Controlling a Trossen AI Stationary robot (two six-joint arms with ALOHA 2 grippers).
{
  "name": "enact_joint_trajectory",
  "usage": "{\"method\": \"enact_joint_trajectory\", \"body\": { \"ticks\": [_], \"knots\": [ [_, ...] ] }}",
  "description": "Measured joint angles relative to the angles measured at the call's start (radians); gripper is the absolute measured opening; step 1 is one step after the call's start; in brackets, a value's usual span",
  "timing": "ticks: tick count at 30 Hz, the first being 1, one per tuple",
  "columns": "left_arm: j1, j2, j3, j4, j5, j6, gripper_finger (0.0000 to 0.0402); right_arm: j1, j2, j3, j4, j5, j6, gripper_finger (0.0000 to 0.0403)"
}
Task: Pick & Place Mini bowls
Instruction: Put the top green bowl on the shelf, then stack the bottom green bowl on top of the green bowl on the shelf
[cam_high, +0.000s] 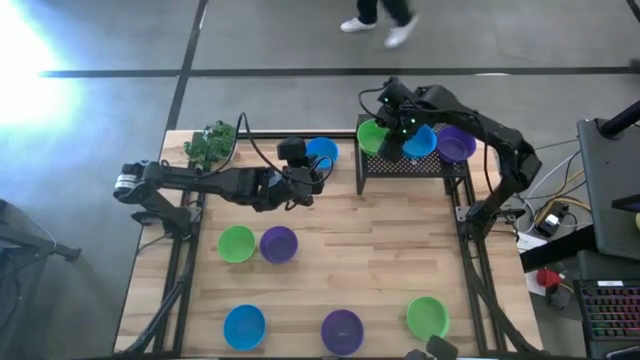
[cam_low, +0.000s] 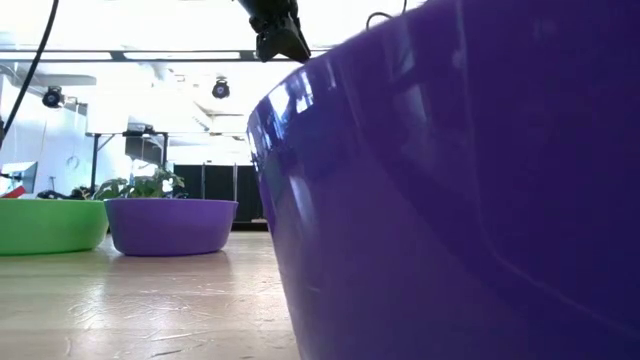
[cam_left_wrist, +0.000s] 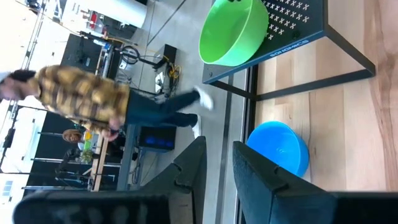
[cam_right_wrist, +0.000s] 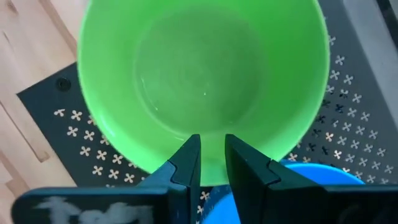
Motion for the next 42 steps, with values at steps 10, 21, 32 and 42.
{"method": "enact_joint_trajectory", "body": {
  "ticks": [10, 21, 32, 42],
  "knots": [
    [0.000, 0.000, 0.000, 0.000, 0.000, -0.001, 0.0082, 0.036, -0.107, 0.023, -0.026, -0.001, 0.027, 0.0068],
    [0.000, 0.000, 0.000, 0.000, 0.000, -0.042, 0.0082, 0.409, -0.258, -0.019, -0.176, 0.000, 0.137, 0.0068],
    [-0.017, -0.002, 0.000, -0.006, 0.000, -0.053, 0.0082, 0.887, -0.395, -0.300, -0.141, 0.044, 0.417, 0.0068],
    [-0.025, -0.004, 0.000, -0.006, 0.082, -0.057, 0.0082, 1.170, -0.429, -0.512, -0.002, 0.051, 0.727, 0.0068]
  ]
}}
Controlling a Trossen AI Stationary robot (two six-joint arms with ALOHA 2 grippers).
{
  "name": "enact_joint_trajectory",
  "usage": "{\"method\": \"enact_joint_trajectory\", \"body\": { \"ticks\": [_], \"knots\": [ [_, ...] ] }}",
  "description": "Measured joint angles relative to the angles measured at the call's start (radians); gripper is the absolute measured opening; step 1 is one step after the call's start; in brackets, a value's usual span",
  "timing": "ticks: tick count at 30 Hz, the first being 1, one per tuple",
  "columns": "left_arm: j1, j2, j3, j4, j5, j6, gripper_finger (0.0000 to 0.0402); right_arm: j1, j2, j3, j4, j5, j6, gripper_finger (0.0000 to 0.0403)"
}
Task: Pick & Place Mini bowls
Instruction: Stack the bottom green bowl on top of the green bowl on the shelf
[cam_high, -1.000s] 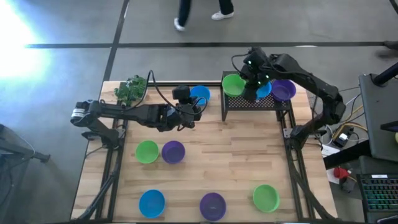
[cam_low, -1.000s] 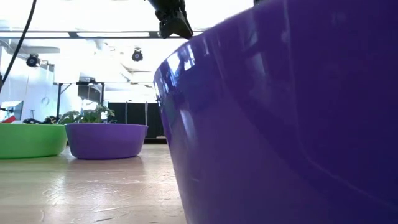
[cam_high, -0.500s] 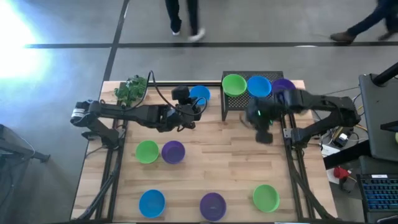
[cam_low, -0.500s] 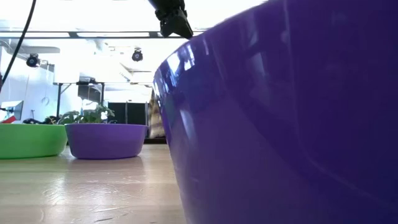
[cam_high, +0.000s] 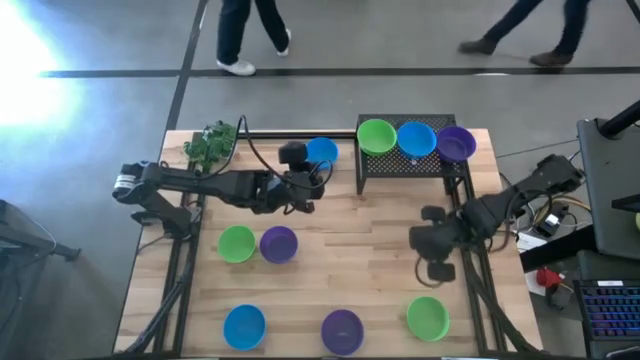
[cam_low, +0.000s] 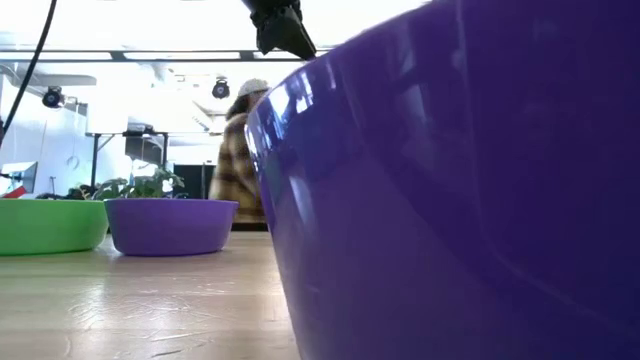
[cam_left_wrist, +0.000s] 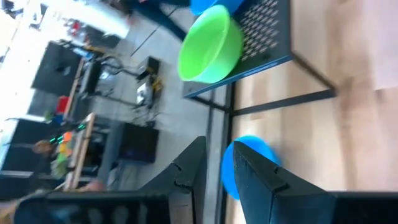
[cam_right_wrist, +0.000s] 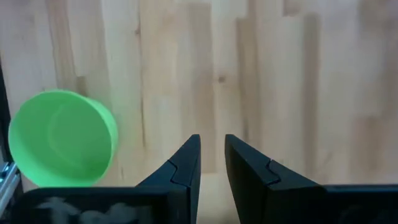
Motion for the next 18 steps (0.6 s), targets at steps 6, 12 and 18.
{"method": "enact_joint_trajectory", "body": {
  "ticks": [6, 12, 18],
  "knots": [
    [0.000, 0.000, 0.000, 0.004, 0.108, -0.026, 0.0082, 0.138, 0.005, -0.099, 0.133, -0.001, 0.146, 0.0068],
    [0.000, 0.000, 0.000, 0.005, 0.112, -0.053, 0.0082, 0.233, 0.005, -0.178, 0.322, 0.000, 0.220, 0.0068],
    [0.000, 0.000, 0.000, 0.006, 0.112, -0.073, 0.0082, 0.286, 0.005, -0.288, 0.492, 0.000, 0.240, 0.0068]
  ]
}}
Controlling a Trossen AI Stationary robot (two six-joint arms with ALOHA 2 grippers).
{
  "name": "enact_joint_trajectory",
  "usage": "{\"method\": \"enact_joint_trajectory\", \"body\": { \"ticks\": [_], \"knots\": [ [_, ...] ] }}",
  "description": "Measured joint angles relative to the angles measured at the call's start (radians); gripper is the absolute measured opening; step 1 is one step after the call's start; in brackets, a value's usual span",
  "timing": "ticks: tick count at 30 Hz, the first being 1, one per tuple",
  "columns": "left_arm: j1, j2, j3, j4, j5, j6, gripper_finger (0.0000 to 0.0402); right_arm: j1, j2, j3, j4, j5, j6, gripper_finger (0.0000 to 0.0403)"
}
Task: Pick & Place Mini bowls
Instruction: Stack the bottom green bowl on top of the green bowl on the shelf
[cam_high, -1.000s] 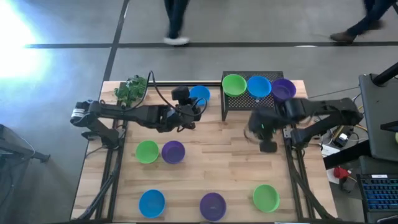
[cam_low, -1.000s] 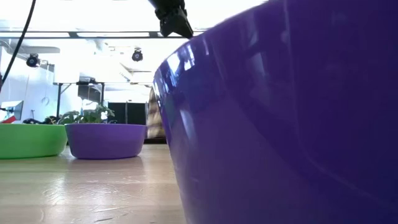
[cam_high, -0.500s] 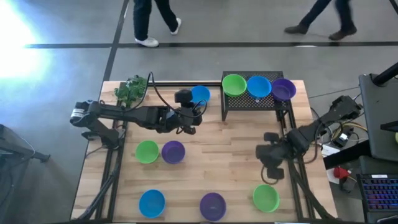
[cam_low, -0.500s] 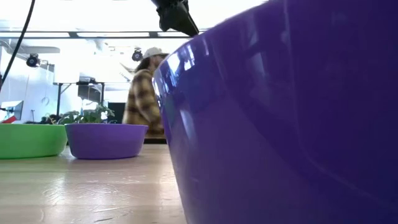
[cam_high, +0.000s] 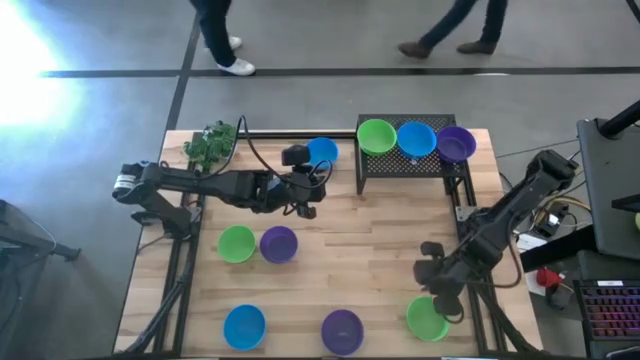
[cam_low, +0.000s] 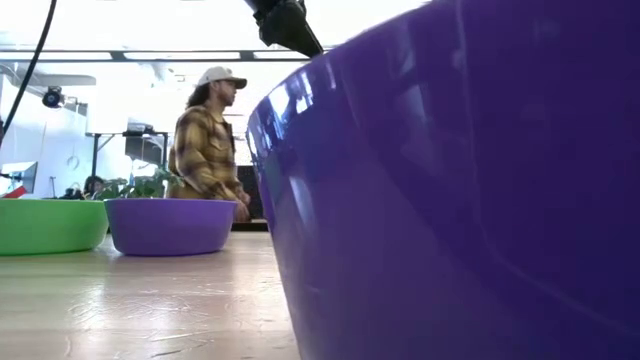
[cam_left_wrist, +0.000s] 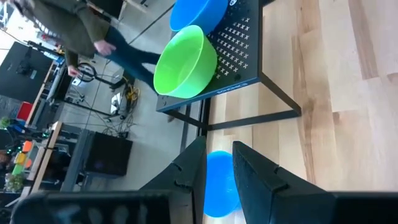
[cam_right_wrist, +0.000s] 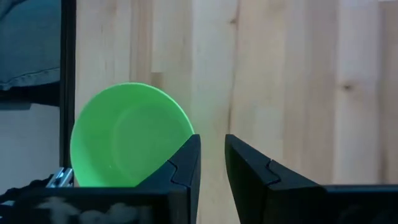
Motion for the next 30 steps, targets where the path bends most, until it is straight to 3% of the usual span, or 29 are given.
{"method": "enact_joint_trajectory", "body": {
  "ticks": [12, 30],
  "knots": [
    [0.000, 0.000, 0.000, 0.000, 0.000, -0.014, 0.0082, 0.007, 0.001, -0.169, 0.295, -0.021, 0.003, 0.0068],
    [0.000, 0.000, 0.000, 0.000, 0.000, -0.013, 0.0082, 0.025, 0.001, -0.277, 0.413, -0.056, 0.067, 0.0068]
  ]
}}
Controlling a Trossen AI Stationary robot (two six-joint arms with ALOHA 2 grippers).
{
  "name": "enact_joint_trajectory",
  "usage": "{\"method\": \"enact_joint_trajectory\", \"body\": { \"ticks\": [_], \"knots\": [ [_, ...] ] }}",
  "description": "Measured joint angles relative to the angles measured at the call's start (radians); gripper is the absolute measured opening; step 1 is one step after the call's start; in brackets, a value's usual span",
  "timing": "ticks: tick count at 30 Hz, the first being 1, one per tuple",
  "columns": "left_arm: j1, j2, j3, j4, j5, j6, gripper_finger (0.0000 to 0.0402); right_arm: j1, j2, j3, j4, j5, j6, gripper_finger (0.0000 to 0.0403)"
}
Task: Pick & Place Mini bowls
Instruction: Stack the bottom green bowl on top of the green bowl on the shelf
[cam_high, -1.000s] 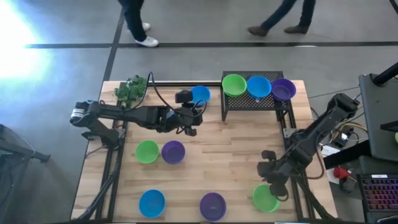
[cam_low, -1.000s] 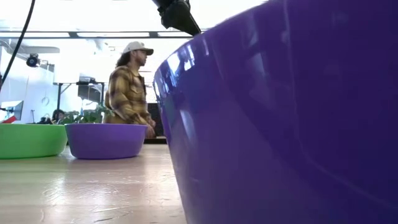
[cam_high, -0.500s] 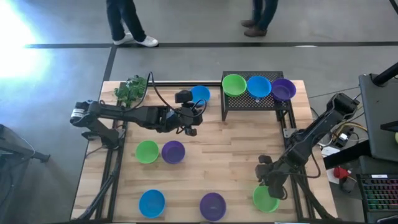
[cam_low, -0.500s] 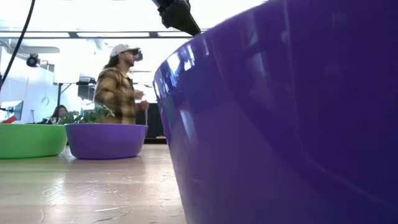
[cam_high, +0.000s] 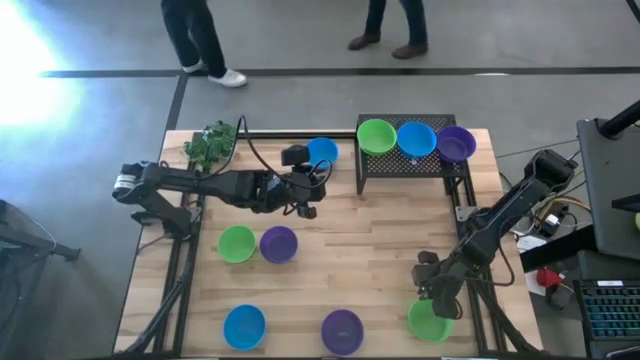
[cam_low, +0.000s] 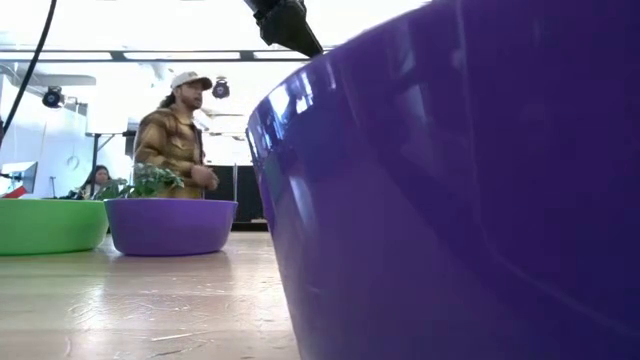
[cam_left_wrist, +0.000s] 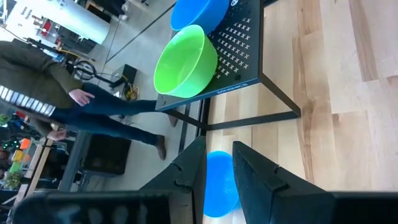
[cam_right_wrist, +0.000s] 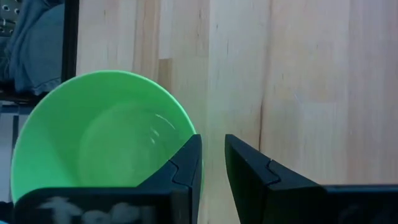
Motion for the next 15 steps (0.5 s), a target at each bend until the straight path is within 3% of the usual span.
{"method": "enact_joint_trajectory", "body": {
  "ticks": [15],
  "knots": [
    [0.000, 0.000, 0.000, 0.000, 0.000, -0.001, 0.0082, 0.040, 0.001, 0.042, 0.010, -0.005, -0.016, 0.0068]
  ]
}}
